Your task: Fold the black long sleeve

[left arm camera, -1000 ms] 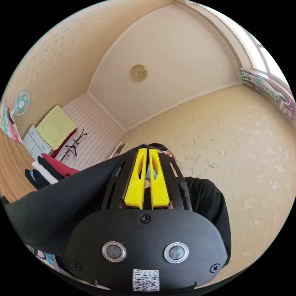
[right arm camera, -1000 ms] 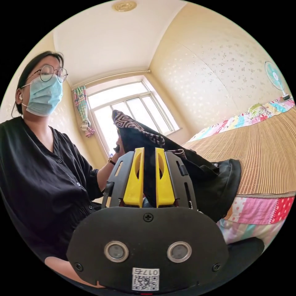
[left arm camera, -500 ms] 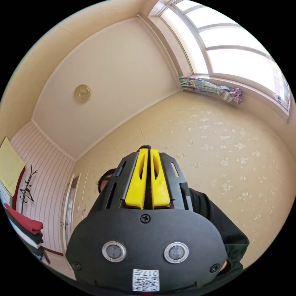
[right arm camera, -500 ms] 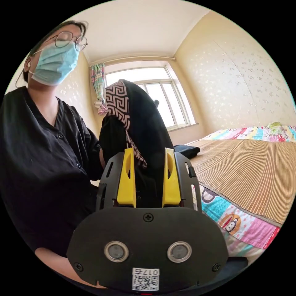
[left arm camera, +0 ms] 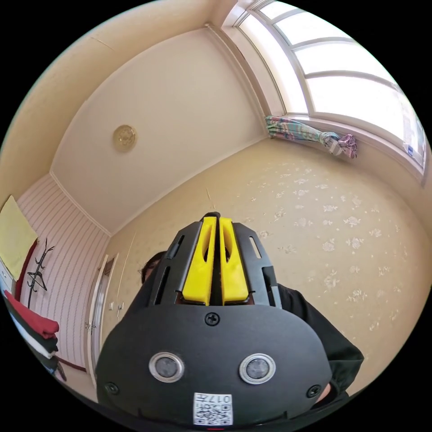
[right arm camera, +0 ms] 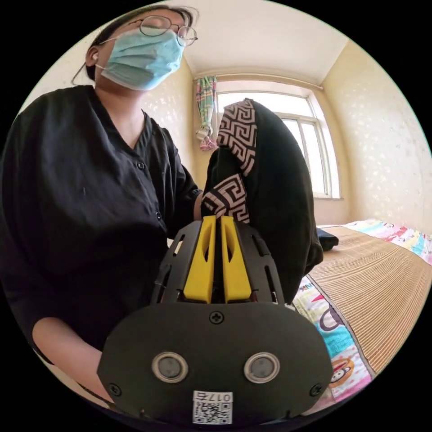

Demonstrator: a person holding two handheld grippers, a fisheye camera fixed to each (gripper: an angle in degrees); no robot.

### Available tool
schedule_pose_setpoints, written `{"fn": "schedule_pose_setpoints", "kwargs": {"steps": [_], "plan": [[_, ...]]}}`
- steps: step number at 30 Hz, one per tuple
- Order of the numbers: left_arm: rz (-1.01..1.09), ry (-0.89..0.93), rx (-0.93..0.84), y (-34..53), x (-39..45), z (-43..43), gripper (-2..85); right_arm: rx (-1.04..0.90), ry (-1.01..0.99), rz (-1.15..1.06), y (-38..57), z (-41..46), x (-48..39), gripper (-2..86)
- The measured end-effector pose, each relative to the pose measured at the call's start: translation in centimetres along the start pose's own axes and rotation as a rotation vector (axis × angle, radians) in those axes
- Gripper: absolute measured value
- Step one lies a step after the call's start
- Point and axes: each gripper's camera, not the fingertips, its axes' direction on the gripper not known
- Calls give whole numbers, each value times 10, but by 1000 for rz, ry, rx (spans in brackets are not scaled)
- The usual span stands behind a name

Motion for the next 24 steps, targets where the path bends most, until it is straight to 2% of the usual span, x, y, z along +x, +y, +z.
{"fn": "schedule_pose_setpoints", "kwargs": {"steps": [1,3,4,5,7,9,11,12,15,17,19,21,24], "plan": [[4,17,20,1,0,-5,-3,65,5,6,6,-17,0,28],[10,27,38,1,1,-11,-4,155,-157,-22,14,-42,5,28],[9,8,37,0,1,-13,-4,189,-343,-33,18,-54,11,29],[2,-21,34,1,0,-15,-4,183,-505,-17,20,-61,18,32],[-5,-28,54,2,-2,-20,-4,111,-609,-21,20,-69,21,39],[-3,-16,71,2,-3,-24,-4,77,-509,-16,22,-84,20,51],[7,-31,76,2,-2,-28,-4,172,-283,-2,33,-114,17,73],[9,-36,78,2,-2,-29,-4,200,-245,-4,36,-122,15,79],[12,-27,81,2,-5,-31,-5,295,-242,-12,45,-162,13,74],[15,-27,77,2,-8,-32,-5,393,-271,-105,51,-196,1,48],[17,-26,71,2,-12,-32,-5,465,-158,-120,55,-215,-9,35],[16,-21,68,5,-18,-31,-5,401,-2,-51,48,-213,-12,33],[-14,-18,60,13,-38,-30,-5,116,128,14,26,-167,-4,43]]}}
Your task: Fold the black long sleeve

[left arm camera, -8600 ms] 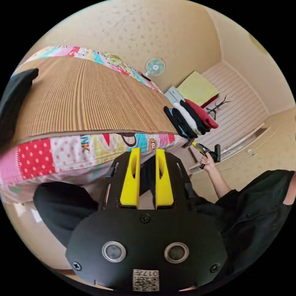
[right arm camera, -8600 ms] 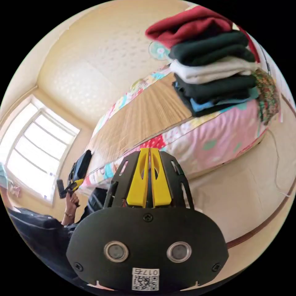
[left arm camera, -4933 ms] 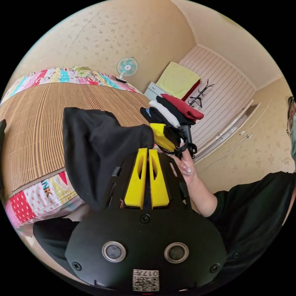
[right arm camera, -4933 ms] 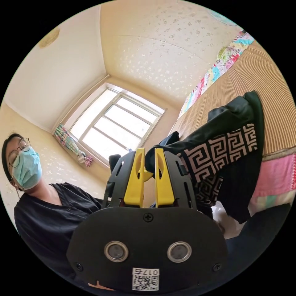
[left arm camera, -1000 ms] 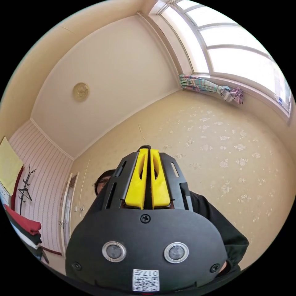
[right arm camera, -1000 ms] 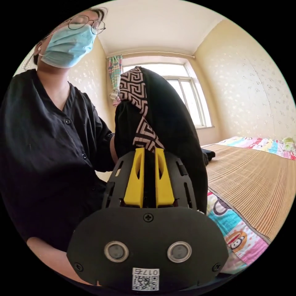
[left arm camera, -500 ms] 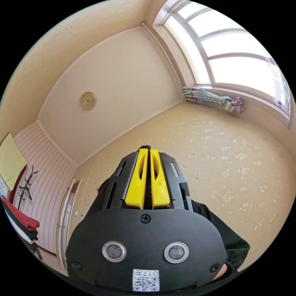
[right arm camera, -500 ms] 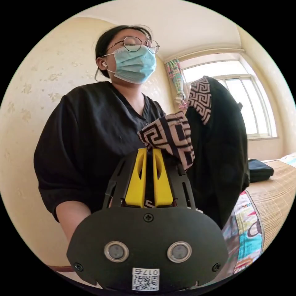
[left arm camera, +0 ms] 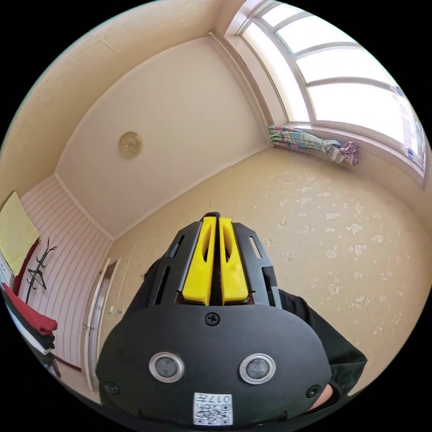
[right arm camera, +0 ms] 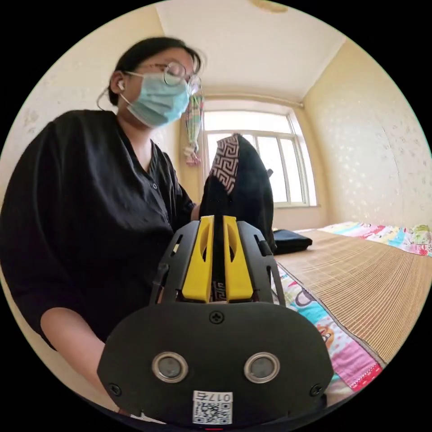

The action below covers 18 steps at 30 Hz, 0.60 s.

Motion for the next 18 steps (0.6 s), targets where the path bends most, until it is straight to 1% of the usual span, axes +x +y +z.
{"fn": "schedule_pose_setpoints", "kwargs": {"steps": [1,2,3,4,6,7,8,9,11,12,15,18], "plan": [[-18,2,6,4,-9,-1,-5,-99,17,12,-5,27,4,50],[-37,20,21,10,-19,-3,-5,-147,45,39,-7,50,10,58],[-47,34,30,12,-24,-4,-5,-148,65,64,-7,59,14,63],[-64,56,40,17,-33,-4,-5,-108,89,129,-4,74,23,75],[-86,46,35,23,-43,-4,-5,12,-17,163,3,86,30,85],[-98,23,24,26,-47,-3,-5,95,-148,159,8,89,33,90],[-106,9,14,29,-50,-2,-5,137,-218,195,11,93,37,95],[-109,7,10,30,-51,-2,-5,143,-216,229,12,95,40,99],[-117,11,7,34,-55,-4,-5,166,-114,339,19,100,44,113],[-119,9,10,35,-56,-5,-5,180,-103,339,21,100,43,114],[-122,-3,24,40,-60,-11,-5,203,-145,335,24,109,37,112],[-126,18,31,44,-64,-13,-6,183,-163,400,25,120,37,93]]}}
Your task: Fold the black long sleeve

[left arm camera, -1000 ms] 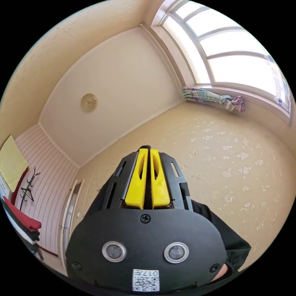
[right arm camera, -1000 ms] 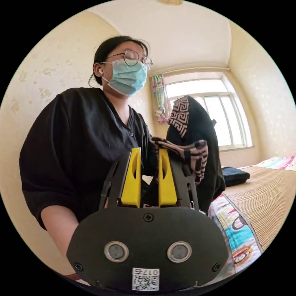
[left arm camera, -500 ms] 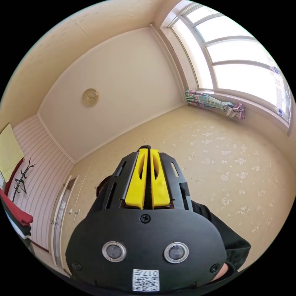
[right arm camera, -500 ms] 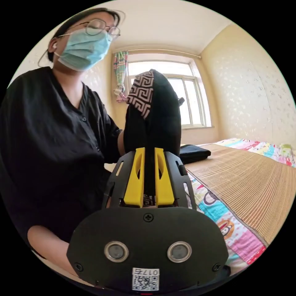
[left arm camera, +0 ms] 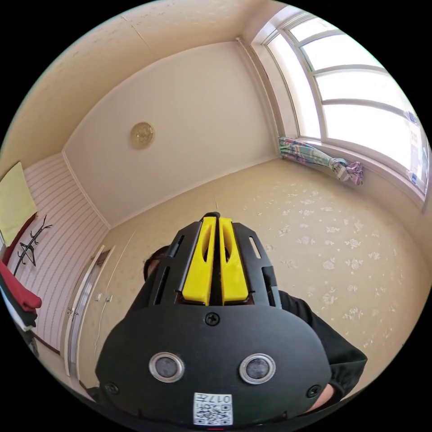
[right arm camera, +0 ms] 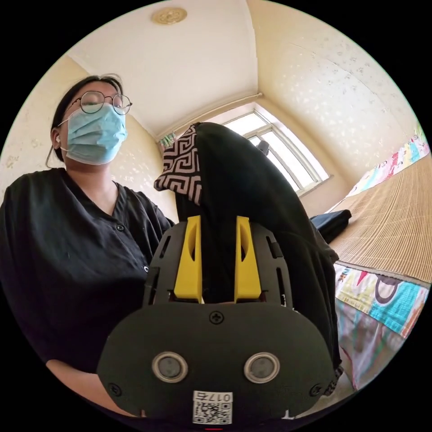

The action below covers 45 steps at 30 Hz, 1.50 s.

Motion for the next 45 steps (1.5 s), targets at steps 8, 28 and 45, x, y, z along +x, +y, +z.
{"fn": "schedule_pose_setpoints", "kwargs": {"steps": [8,28,45], "plan": [[-8,-113,-68,-30,19,28,-6,121,220,-18,-17,-35,-27,11],[46,-263,-243,-115,9,142,-6,-103,81,-198,-48,87,-125,101],[-121,-270,-142,-126,-73,74,-7,-16,-1,51,33,135,-91,47]]}}
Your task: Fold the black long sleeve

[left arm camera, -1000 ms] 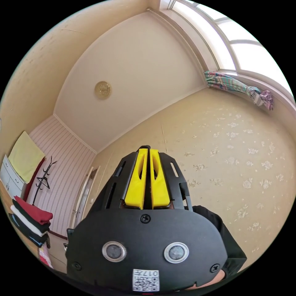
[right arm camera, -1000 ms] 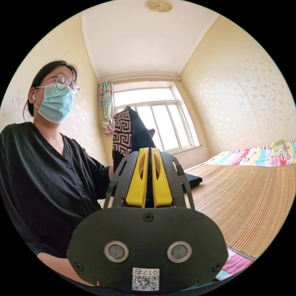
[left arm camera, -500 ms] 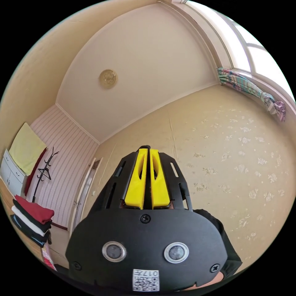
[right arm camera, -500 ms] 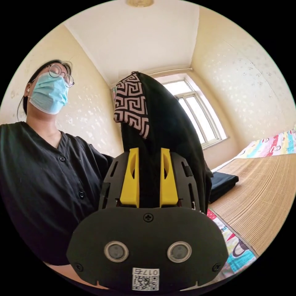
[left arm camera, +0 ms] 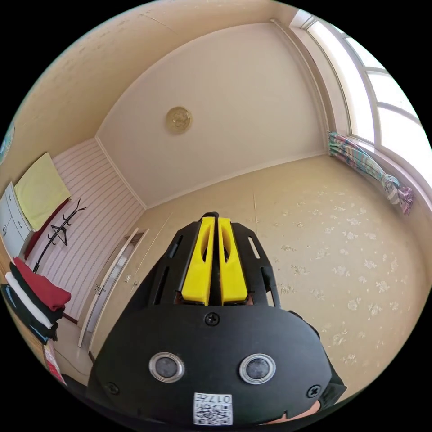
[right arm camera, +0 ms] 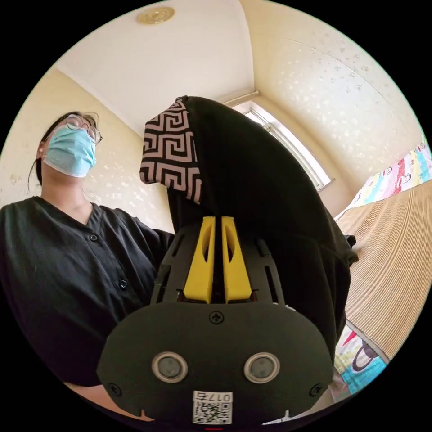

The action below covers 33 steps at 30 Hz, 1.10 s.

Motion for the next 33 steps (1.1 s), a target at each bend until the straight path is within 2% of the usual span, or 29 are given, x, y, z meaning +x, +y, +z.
{"fn": "schedule_pose_setpoints", "kwargs": {"steps": [2,4,6,8,10,14,15,18,20,22,24,25,26,30,32,33], "plan": [[14,-25,0,0,9,-6,-8,24,150,-73,11,-4,-15,36],[32,-76,-26,0,22,-10,-8,33,216,-87,13,-21,-19,30],[34,-196,-61,-1,37,-15,-8,22,261,-72,8,-40,-20,24],[19,-384,-52,0,62,-29,-8,36,388,-76,-5,-62,-30,19],[16,-480,-41,2,81,-38,-8,54,502,-88,-13,-75,-40,15],[79,-781,-66,17,134,-34,-8,150,518,-182,-24,-84,-79,11],[88,-799,-80,20,140,-30,-8,152,514,-203,-26,-82,-86,11],[170,-870,-187,33,171,3,-8,160,615,-283,-37,-61,-128,9],[220,-974,-280,39,192,43,-9,180,725,-441,-44,-32,-178,9],[308,-1035,-356,41,209,84,-9,217,752,-571,-50,-11,-217,9],[409,-1153,-396,40,224,127,-9,273,787,-693,-55,11,-250,10],[448,-1278,-405,37,228,153,-8,281,843,-729,-64,28,-265,10],[479,-1407,-407,31,228,175,-8,257,913,-717,-78,47,-272,10],[579,-1734,-415,2,197,209,-6,99,1174,-655,-132,107,-243,11],[508,-1978,-512,-39,139,191,-4,-226,1340,-674,-173,154,-169,13],[463,-2022,-541,-50,121,179,-3,-343,1361,-656,-183,165,-142,13]]}}
